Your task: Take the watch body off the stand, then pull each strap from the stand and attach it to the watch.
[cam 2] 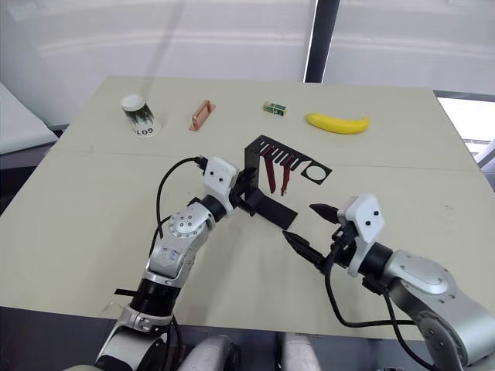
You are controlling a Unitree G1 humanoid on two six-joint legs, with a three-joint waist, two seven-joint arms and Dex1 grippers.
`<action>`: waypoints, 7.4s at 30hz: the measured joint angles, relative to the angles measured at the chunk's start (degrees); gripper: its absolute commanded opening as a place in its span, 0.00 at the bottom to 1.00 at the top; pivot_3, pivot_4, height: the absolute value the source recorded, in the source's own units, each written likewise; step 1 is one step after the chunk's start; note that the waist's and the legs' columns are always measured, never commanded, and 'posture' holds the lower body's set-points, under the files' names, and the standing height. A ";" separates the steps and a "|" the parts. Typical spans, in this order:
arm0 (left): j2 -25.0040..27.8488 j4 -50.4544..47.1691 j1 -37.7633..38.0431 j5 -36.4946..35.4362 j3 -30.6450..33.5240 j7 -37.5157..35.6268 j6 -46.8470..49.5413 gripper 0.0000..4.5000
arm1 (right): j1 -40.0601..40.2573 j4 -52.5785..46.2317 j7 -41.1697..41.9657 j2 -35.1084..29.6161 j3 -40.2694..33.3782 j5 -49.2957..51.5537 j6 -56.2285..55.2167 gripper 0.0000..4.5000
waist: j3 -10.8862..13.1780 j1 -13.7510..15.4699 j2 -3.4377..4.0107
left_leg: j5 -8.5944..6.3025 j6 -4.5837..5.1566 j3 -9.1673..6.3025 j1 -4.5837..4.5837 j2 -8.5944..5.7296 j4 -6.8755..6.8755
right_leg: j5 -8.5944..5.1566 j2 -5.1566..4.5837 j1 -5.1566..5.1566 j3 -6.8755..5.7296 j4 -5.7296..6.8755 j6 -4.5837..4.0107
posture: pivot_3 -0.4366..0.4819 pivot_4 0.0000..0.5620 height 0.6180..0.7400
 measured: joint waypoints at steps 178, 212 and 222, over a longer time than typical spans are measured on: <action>18.97 -15.55 -5.43 -55.98 10.82 -33.16 35.38 0.53 | -32.99 21.01 19.84 5.41 10.47 13.95 16.03 0.00 | 0.04 -1.61 -0.08 | 0.07 -0.03 -0.09 -0.35 -0.05 -0.02 | -0.02 -0.09 -0.47 -0.10 0.07 -0.04 | 0.48 0.27 1.00; 16.53 -15.29 -4.36 -56.85 12.23 -33.11 35.34 0.01 | -33.14 20.98 19.32 5.39 9.95 14.32 15.93 0.00 | 0.04 -1.61 -0.08 | 0.07 -0.03 -0.09 -0.35 -0.04 -0.02 | -0.02 -0.09 -0.47 -0.11 0.06 -0.04 | 0.48 0.27 1.00; 16.40 -15.36 -4.39 -57.24 12.23 -33.40 35.34 0.00 | -31.42 18.52 18.20 4.50 9.45 14.10 15.58 0.41 | 0.04 -1.57 -0.08 | 0.07 -0.03 -0.10 -0.36 -0.05 -0.03 | -0.02 -0.10 -0.47 -0.11 0.05 -0.04 | 0.48 0.27 1.00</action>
